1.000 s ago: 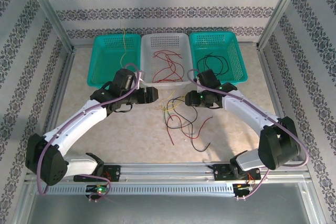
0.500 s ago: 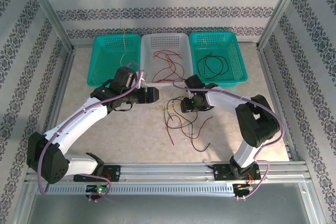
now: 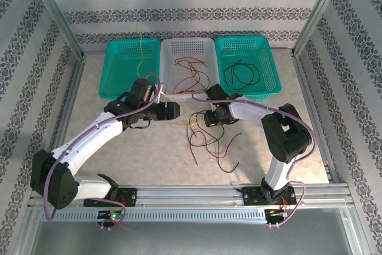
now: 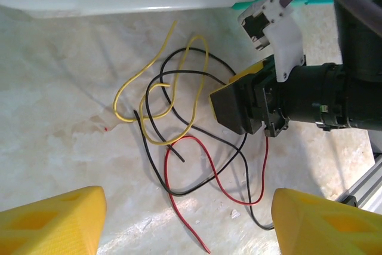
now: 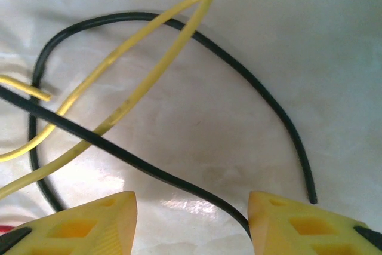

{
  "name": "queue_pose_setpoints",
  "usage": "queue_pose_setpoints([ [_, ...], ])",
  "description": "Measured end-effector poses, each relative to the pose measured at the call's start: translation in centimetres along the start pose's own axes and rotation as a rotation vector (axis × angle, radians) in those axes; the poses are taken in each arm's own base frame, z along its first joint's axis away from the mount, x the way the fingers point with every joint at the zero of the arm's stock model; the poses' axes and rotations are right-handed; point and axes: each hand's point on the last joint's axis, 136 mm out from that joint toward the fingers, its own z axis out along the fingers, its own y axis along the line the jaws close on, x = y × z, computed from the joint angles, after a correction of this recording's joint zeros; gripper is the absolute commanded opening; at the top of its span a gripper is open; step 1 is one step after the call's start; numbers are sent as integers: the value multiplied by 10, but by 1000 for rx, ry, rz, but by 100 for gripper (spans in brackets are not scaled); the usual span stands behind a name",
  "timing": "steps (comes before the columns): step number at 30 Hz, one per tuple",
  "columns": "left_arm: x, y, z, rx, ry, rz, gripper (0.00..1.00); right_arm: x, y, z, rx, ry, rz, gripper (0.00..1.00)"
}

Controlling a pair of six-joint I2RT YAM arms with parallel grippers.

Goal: Untangle the cables

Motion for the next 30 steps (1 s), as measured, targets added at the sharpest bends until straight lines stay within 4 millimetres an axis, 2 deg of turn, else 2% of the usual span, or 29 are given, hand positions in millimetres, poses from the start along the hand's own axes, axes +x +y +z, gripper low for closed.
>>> queue_pose_setpoints([
  [2,2,1,1,-2,4,-2,73,-1,-1,-1,8,-6,-11,52],
  [7,2,1,1,-1,5,-2,72,-3,-5,0,16,-2,-31,41],
  [9,2,1,1,-2,5,-2,72,-4,-5,2,17,3,-35,30],
  [13,6,4,3,-5,16,-6,72,-3,-4,3,16,5,-43,18],
  [14,8,5,4,-6,20,-9,72,-3,-2,3,14,5,-48,12],
  [18,11,7,5,-10,27,-16,72,-2,10,-3,-7,-6,-80,0],
  [22,10,6,5,-5,24,-17,71,-6,36,-30,-56,-71,-128,0],
  [26,10,6,7,0,22,-23,71,-12,65,-79,-129,-191,-178,0],
  [30,12,7,10,5,27,-30,71,-15,82,-124,-186,-283,-210,0],
])
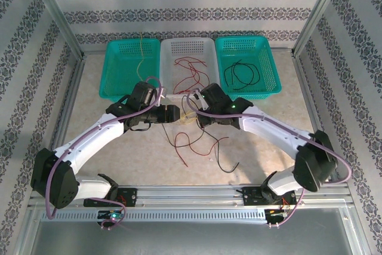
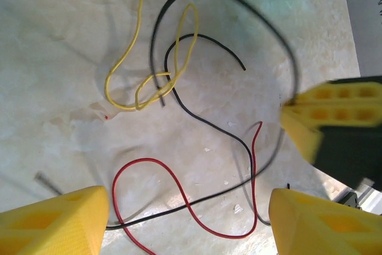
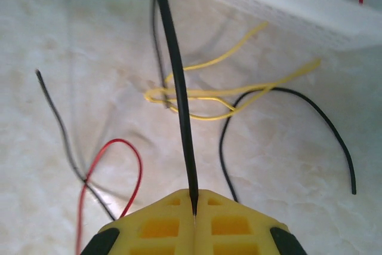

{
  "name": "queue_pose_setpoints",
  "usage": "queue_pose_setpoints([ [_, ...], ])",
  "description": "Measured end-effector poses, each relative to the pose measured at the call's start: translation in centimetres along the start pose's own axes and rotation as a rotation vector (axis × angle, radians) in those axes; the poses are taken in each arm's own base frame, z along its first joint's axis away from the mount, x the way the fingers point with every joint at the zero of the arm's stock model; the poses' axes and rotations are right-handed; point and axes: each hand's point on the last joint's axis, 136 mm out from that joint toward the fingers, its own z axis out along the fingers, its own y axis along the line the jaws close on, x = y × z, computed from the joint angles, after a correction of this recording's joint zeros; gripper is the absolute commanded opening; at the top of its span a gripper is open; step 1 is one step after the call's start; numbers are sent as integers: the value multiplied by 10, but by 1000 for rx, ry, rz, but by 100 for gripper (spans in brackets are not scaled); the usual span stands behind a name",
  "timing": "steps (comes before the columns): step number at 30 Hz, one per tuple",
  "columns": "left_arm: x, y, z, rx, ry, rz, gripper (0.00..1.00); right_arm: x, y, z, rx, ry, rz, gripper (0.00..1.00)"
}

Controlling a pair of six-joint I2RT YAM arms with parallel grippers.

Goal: Untangle the cables

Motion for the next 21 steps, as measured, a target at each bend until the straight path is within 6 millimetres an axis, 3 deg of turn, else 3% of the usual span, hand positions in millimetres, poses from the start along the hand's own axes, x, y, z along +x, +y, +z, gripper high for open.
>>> queue_pose_setpoints([
  [14,7,2,6,20,13,-13,69,-72,17,-107,-46,-282,3,0],
  [18,6,-12,9,103,-12,-11,75,-80,19,-123,-58,-324,38,0],
  [21,6,-36,3,194,-52,34,76,-81,19,-131,-71,-344,77,0],
])
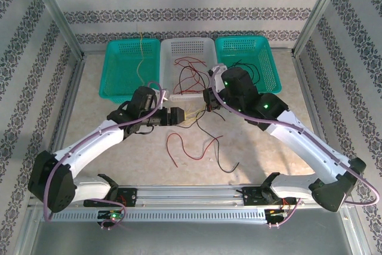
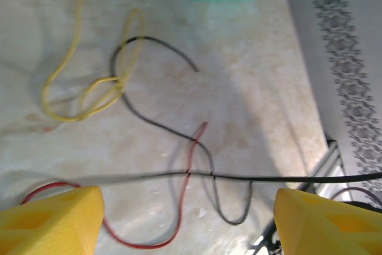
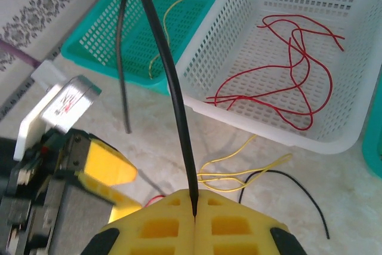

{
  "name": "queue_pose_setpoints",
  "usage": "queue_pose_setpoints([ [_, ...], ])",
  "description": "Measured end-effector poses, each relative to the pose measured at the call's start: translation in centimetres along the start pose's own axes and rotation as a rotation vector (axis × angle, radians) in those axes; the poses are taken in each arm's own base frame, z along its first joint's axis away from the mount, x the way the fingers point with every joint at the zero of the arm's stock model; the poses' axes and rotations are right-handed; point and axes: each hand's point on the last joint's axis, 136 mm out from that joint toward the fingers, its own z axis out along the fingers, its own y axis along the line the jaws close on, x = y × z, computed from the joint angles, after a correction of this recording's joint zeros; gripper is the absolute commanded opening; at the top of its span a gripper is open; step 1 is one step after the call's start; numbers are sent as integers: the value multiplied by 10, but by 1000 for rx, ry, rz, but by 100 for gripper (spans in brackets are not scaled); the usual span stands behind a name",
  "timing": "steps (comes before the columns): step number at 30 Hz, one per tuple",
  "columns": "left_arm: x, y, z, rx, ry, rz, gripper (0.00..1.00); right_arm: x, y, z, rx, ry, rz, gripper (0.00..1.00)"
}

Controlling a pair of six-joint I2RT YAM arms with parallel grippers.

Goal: Untangle the cables

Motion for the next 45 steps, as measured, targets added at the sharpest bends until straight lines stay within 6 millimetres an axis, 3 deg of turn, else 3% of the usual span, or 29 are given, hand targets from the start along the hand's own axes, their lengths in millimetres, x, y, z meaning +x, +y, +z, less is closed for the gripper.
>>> queue_pose_setpoints([
  [5,-13,-47,-1,157,-62,101,76,-21,0,-24,-35,-94,95,0],
  [10,-19,-58,15,207,-58,126,74,-49,-4,-55,-83,-211,191,0],
  [15,-10,-67,35,244,-8,140,68,-66,-8,-73,-117,-280,260,0],
  [22,-7,-85,38,317,-3,150,67,-79,-16,-82,-141,-326,343,0],
  [28,-9,-88,37,328,-12,139,66,-89,-19,-87,-172,-359,398,0],
  [31,-9,-89,36,328,-13,140,72,-91,-21,-88,-178,-365,418,0],
  [40,-32,-111,9,347,-105,172,75,-97,-40,-96,-155,-394,444,0],
  [45,-33,-114,4,355,-113,164,75,-97,-54,-99,-122,-402,462,0],
])
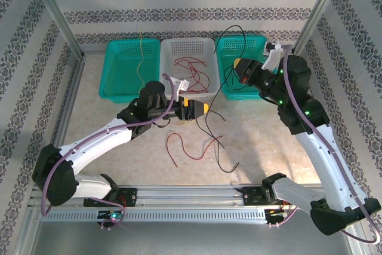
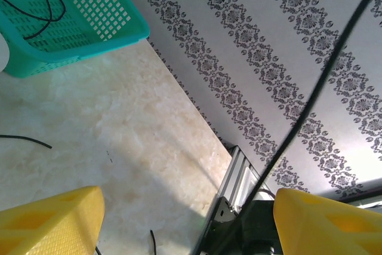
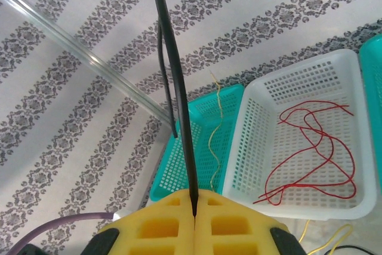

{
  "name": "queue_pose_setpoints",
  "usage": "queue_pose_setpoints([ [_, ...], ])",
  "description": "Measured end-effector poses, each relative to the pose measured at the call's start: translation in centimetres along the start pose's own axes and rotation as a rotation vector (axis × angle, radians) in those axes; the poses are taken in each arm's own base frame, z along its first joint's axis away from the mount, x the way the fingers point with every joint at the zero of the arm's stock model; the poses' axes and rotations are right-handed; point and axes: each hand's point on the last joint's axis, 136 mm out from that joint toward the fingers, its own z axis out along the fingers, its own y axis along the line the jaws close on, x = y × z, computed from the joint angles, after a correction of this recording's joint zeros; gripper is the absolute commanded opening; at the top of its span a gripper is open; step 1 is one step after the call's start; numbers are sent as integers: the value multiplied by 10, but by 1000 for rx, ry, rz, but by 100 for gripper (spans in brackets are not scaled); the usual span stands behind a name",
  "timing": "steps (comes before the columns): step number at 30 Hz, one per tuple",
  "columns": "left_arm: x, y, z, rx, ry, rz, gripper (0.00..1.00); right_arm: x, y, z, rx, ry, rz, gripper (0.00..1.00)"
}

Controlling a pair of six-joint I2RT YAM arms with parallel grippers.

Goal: Untangle the cables

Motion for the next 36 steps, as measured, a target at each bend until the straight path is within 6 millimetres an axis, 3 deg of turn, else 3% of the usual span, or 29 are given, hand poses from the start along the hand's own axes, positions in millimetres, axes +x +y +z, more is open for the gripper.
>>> queue_pose_setpoints([
  [9,-1,-1,-3,22,-16,-55,76,-16,-4,-4,14,-29,7,0],
  [20,3,4,16,113,-75,-108,78,-28,4,2,-16,-56,63,0],
  [28,-6,-7,18,167,-132,-77,61,-44,13,13,-43,-87,104,0],
  [32,2,-1,28,153,-105,-83,59,-50,13,16,-38,-102,109,0],
  [36,4,7,31,109,-92,-73,63,-74,5,19,-6,-142,107,0],
])
